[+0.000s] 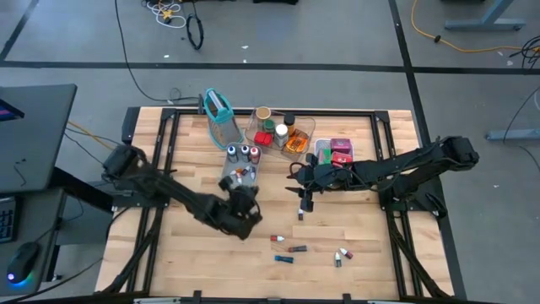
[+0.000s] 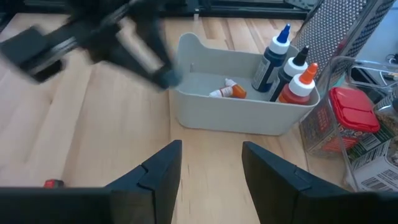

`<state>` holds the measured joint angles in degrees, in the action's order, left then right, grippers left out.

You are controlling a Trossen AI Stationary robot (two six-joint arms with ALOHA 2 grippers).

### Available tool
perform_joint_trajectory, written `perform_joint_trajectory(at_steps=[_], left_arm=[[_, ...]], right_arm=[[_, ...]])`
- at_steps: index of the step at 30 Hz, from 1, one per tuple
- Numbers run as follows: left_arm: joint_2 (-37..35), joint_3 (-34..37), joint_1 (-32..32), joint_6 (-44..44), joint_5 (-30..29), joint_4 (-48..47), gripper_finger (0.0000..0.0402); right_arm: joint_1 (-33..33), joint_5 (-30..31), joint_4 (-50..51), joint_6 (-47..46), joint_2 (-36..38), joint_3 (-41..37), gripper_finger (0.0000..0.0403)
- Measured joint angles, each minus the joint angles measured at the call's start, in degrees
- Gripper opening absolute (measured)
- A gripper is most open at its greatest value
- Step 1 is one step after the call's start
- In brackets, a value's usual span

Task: Pick & Place Kitchen Items
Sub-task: Put the small green food coloring bottle into the gray bin, then put the small brown food coloring bottle into the gray bin

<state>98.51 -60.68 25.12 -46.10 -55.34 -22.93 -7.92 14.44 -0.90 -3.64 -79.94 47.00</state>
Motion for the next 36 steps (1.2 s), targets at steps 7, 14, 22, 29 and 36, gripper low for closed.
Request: perform_joint_trajectory(at_steps=[7, 14, 22, 29, 36], left_arm=[[-7.25, 0.13, -6.12, -5.01, 4.29, -11.78, 0.0102], [-5.45, 6.32, -13.73, -7.35, 8.57, -8.47, 0.0092], [-5.67, 9.83, -17.3, -7.78, 8.16, -0.87, 0.0132], [-5.65, 9.91, -17.64, -4.42, 8.12, 0.85, 0.017], [-5.65, 9.91, -17.61, -3.94, 8.21, 1.04, 0.0169]], right_arm=[[0.0, -0.45, -1.14, -0.17, 0.0, 0.0, 0.0178], [0.0, -0.47, -2.44, -0.15, 0.0, 0.0, 0.0178], [0.0, -0.44, -4.31, -0.15, 0.02, 0.0, 0.0178], [-0.01, -0.44, -5.95, -0.12, 0.02, 0.0, 0.0178], [-0.02, -0.42, -6.89, -0.07, 0.02, 0.0, 0.0178]])
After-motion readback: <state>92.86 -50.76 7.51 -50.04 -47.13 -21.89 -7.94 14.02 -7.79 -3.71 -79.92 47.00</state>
